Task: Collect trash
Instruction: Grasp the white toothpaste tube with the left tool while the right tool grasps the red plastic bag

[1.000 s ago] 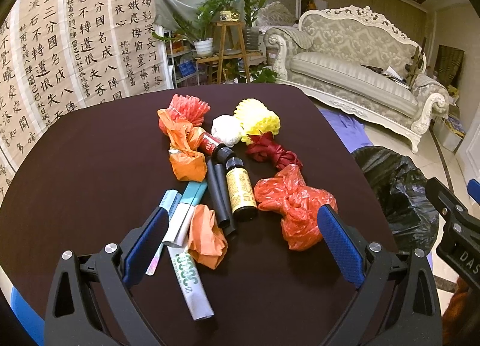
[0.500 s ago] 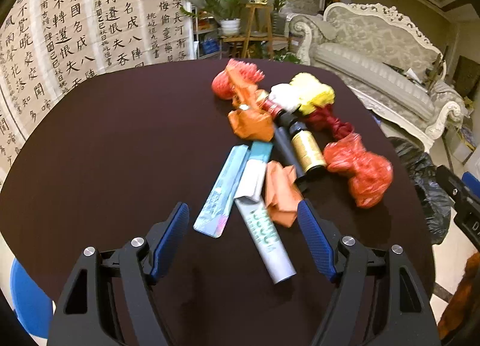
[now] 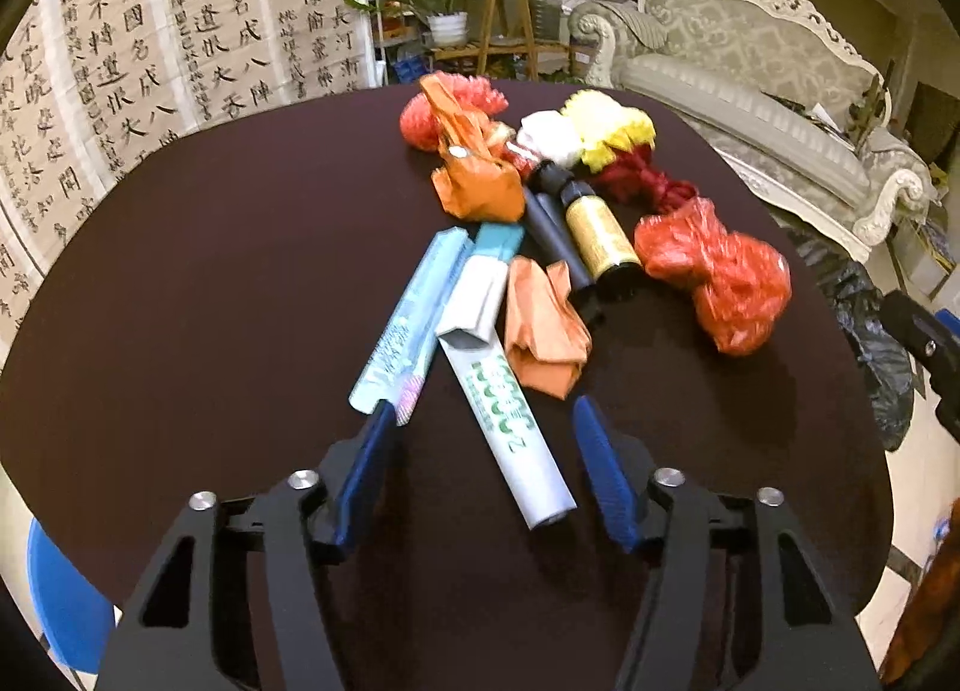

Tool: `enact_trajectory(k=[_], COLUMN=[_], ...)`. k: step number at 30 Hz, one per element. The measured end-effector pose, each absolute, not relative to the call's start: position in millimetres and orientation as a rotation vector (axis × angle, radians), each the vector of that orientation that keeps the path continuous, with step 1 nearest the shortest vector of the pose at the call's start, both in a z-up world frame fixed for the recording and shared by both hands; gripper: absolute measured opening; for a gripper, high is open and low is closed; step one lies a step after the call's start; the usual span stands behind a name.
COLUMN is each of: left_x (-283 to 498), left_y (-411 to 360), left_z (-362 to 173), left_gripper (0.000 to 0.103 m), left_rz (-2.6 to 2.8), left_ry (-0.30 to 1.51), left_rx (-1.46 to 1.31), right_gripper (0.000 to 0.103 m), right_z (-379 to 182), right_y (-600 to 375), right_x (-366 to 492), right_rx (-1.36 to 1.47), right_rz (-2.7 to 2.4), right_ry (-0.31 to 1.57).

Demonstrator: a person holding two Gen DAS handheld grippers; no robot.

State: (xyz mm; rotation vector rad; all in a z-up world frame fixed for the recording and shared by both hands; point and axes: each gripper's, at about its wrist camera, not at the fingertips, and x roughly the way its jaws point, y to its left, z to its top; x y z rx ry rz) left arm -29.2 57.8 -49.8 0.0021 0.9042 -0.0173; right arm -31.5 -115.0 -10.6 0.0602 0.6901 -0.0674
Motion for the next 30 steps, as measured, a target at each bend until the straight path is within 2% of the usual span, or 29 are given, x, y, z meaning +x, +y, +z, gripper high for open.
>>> enact_trajectory(k=[4,7,8,30], left_x=[-32.7,-35.8,-37.0,-68.8], left_y=[59.3,63.0,64.7,97.5], left_z=[-49.2,-48.1,-47.7,-26.5], left_gripper=[0.04,0.021,0.018,0.016], left_rz=[-0.005,-0.011,-0.022,-0.065], left_ry=[0.886,0.871,0.868,0.784], left_rx=[0.019,0.026,0.023,-0.021], right_gripper=[0.079,0.079,0.079,0.079], right_z=[-11.1,-12.6,-12.7,-13.6], right_y=[-114.6,-112.3,-111.8,-64.3], right_x=[-33.0,-33.2,-33.2,-22.7], right_rx=[0.061,0.062,0.063,0.003], right_rz=[-0.06,-0.055,-0.052,0.041], right_ry=[0.693,0.697,0.699,0.711])
